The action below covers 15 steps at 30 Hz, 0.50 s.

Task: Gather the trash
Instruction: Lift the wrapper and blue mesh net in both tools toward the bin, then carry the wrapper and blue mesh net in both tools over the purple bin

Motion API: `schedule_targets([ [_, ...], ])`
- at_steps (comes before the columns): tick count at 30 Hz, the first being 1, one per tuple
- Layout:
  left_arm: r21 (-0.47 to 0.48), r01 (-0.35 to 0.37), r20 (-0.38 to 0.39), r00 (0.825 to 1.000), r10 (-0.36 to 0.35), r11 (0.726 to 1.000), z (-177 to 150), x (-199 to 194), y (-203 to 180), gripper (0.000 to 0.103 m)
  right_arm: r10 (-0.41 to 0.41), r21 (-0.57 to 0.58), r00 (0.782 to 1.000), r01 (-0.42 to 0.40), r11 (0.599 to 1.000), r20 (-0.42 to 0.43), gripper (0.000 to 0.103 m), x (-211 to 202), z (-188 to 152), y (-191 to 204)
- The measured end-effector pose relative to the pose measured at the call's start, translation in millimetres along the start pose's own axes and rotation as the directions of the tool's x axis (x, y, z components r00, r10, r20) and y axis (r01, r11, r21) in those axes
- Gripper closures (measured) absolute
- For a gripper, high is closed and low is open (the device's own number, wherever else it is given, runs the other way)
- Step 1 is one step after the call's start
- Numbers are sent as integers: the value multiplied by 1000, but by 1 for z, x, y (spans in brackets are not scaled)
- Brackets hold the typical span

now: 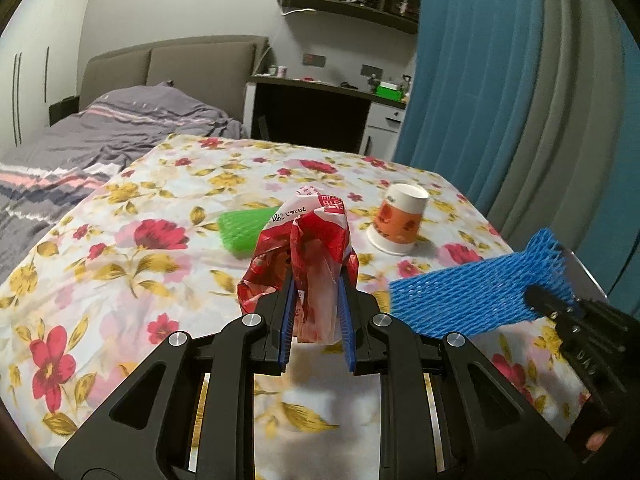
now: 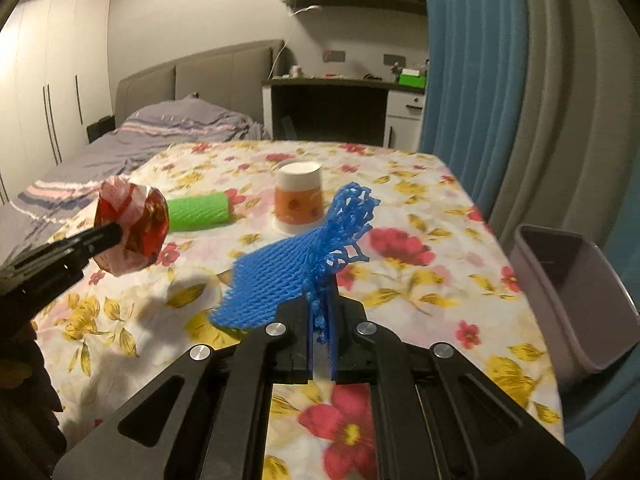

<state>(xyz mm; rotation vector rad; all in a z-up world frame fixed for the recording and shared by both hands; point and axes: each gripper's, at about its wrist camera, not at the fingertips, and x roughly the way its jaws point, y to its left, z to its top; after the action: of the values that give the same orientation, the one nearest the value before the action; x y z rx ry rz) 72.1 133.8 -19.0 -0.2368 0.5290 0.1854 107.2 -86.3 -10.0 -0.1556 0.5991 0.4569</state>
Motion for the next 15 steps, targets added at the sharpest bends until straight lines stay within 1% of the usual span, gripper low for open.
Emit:
schedule_targets([
  [6, 46, 42, 4, 999, -43, 998, -1, -6, -29, 84, -35, 33, 999, 33, 999, 38, 97, -21, -4, -25],
  [10, 60, 96, -4, 995, -96, 994, -2, -8, -47, 84, -56, 53, 997, 53, 997, 55, 97, -33, -7, -41],
  [15, 87, 128, -11, 992, -128, 988, -3, -7, -69, 84, -81, 78, 994, 76, 994, 69, 97, -44, -10, -59],
])
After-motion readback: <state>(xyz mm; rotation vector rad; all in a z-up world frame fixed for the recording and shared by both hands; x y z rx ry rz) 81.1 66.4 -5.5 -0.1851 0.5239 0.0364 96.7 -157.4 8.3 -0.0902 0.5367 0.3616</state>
